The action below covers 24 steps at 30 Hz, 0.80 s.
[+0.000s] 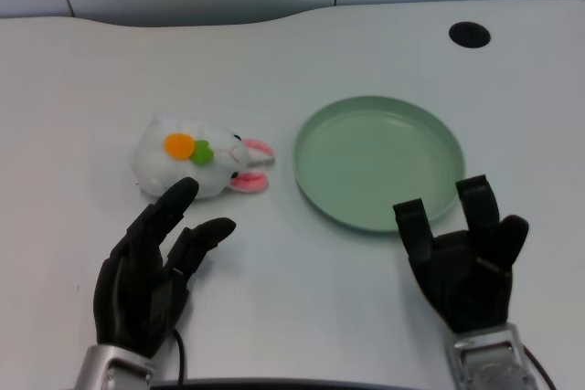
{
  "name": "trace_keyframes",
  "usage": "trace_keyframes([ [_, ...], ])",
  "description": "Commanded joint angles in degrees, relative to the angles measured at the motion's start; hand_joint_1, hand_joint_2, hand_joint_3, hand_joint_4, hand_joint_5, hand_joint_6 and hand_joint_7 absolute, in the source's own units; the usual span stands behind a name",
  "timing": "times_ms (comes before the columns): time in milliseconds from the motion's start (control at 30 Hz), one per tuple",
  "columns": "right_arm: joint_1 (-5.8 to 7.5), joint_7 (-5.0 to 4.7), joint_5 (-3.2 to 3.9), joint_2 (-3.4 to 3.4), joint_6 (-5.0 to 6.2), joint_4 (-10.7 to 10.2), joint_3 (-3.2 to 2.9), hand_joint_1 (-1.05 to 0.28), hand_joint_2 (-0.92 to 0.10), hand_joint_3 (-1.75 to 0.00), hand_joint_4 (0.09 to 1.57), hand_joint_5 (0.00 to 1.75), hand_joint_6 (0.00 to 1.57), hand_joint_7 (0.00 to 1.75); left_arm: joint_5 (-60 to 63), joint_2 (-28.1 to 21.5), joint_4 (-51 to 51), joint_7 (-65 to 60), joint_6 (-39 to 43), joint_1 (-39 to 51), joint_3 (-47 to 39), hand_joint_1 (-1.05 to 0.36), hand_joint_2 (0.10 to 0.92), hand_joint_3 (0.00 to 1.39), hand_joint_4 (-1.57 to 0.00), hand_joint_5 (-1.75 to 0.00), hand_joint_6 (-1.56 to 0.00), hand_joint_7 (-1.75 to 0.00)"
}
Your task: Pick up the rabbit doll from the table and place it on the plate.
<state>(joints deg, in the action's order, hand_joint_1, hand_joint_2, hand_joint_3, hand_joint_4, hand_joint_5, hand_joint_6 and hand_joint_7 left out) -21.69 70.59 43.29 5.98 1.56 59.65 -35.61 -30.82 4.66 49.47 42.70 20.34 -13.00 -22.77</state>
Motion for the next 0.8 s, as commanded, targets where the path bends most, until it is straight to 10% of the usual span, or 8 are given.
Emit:
trace_keyframes([
  [33,4.27,0.26,0.31,0.81,-0.92,2.6,-0.54,-0.51,-0.92,-0.09,0.89,1.75,0.68,1.75,0.2,0.3,1.0,-0.4,-0.7,1.8,-0.1,-0.77,0.921,0.39,-0.40,-1.18,-0.80,-0.13],
  [800,4.93,-0.28,-0.17,0.91,-0.10,2.2,-0.15,-0.52,-0.92,-0.10,0.90,1.75,0.68,1.75,0.2,0.3,0.6,-0.4,-0.7,2.1,0.0,-0.76,0.921,0.40,-0.39,-1.20,-0.78,-0.14],
])
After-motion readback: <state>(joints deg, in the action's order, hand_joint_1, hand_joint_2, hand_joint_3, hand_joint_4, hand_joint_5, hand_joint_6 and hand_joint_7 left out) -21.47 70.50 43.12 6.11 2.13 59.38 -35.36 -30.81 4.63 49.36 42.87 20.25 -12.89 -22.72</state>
